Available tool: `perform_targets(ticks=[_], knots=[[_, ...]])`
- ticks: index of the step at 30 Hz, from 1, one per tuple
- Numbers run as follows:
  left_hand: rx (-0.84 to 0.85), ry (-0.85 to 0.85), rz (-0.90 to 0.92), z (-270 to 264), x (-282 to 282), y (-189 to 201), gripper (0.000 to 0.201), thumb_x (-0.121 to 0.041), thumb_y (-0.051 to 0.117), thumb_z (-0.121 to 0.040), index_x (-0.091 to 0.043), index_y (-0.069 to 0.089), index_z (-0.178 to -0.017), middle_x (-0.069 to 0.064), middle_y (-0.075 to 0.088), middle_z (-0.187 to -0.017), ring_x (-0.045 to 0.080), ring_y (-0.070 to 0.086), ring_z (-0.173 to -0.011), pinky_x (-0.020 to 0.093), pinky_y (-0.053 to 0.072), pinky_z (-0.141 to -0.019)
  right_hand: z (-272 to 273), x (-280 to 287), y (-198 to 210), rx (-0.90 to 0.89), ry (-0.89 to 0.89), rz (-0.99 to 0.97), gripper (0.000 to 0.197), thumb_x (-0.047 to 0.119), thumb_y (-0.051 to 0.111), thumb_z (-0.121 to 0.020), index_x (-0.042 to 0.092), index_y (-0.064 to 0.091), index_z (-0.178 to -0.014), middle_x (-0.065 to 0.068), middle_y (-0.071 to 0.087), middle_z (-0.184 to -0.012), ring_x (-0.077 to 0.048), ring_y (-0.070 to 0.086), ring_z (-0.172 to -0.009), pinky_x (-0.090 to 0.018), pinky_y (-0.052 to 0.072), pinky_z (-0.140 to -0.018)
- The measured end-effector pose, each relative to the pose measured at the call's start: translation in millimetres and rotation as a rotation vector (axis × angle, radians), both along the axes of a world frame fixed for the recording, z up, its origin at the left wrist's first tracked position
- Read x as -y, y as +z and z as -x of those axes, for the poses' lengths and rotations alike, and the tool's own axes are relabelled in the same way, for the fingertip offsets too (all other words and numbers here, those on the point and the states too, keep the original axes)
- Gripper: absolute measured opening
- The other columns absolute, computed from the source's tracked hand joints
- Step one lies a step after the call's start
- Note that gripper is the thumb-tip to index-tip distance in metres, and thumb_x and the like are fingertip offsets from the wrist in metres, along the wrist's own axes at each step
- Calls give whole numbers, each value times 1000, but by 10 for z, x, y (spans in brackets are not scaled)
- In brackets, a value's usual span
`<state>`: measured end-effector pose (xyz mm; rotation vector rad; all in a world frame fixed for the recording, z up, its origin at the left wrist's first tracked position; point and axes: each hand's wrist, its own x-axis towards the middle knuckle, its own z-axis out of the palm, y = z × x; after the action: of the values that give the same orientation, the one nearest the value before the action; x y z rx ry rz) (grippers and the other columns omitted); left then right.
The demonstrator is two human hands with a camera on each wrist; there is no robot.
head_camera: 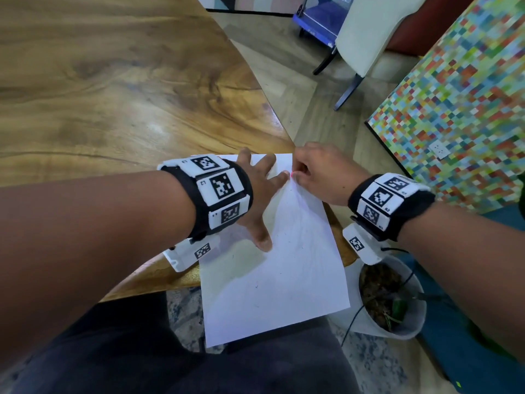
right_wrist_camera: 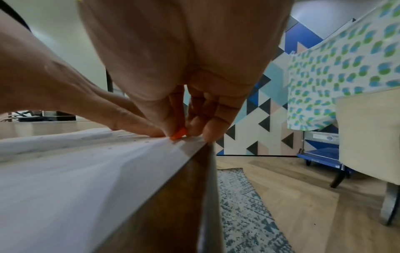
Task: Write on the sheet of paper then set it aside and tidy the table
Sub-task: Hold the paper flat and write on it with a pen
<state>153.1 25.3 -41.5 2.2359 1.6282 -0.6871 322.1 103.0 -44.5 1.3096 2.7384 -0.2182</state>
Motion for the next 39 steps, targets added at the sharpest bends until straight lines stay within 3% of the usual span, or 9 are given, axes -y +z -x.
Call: perform_targets(ticks=[8,12,16,19,24,27,31,35,39], knots=[[-41,-27,-10,-33,-10,28,142,-82,75,-60,-34,-14,-160,3,1,-165,48,7,-147,58,37,-106,-209,468,23,28,275,141,9,27,55,-86,21,56,-79,6,48,-81,-21,54,-72,-40,48,-66],[-21,-65,-44,-34,-41,-3,142,-82,77,-56,-28,0,-161,3,21,-153,32,19,-143,56,42,-104,-80,267,56,27,157,53,9,24,54,-89,19,56,-82,4,48,-84,-22,53,-78,-41,47,-71],[-23,-79,-51,-77,-55,10,140,-79,78,-59,-22,1,-162,6,27,-145,31,26,-138,45,45,-93,-4,185,77,53,75,-12,8,24,52,-91,18,56,-87,3,47,-88,-23,54,-83,-37,46,-71],[-22,-73,-54,-79,-53,1,140,-79,78,-59,-21,2,-162,6,26,-145,32,24,-139,44,45,-88,-83,359,55,53,167,17,10,22,51,-91,18,56,-84,3,47,-86,-23,53,-78,-40,46,-68],[-32,-92,-52,-63,-55,-25,142,-81,76,-60,-27,-8,-161,8,23,-150,35,22,-141,44,44,-91,-259,690,6,31,380,92,22,29,42,-90,17,59,-83,2,50,-84,-22,54,-71,-41,47,-60],[-29,-100,-50,-60,-61,-28,139,-79,76,-61,-30,-6,-161,8,25,-145,35,24,-139,41,36,-77,-205,582,19,27,286,70,14,26,49,-91,19,57,-83,6,46,-85,-21,54,-74,-42,48,-66],[-22,-92,-45,-74,-69,-34,135,-79,77,-60,-33,0,-160,7,28,-137,34,26,-136,38,34,-73,-121,382,40,43,117,1,10,24,50,-92,23,49,-82,2,49,-89,-23,55,-84,-40,47,-73],[-27,-86,-38,-77,-85,-43,137,-79,77,-60,-31,-3,-161,8,24,-145,35,21,-141,42,38,-80,-170,626,14,15,264,20,13,25,47,-90,18,54,-82,6,43,-84,-24,54,-73,-42,48,-63],[-27,-62,-56,-106,-64,-84,135,-90,63,-61,-33,-9,-161,8,20,-151,36,16,-144,44,39,-84,-254,917,-43,27,392,59,27,33,37,-91,18,59,-85,1,51,-85,-23,53,-68,-43,48,-56]])
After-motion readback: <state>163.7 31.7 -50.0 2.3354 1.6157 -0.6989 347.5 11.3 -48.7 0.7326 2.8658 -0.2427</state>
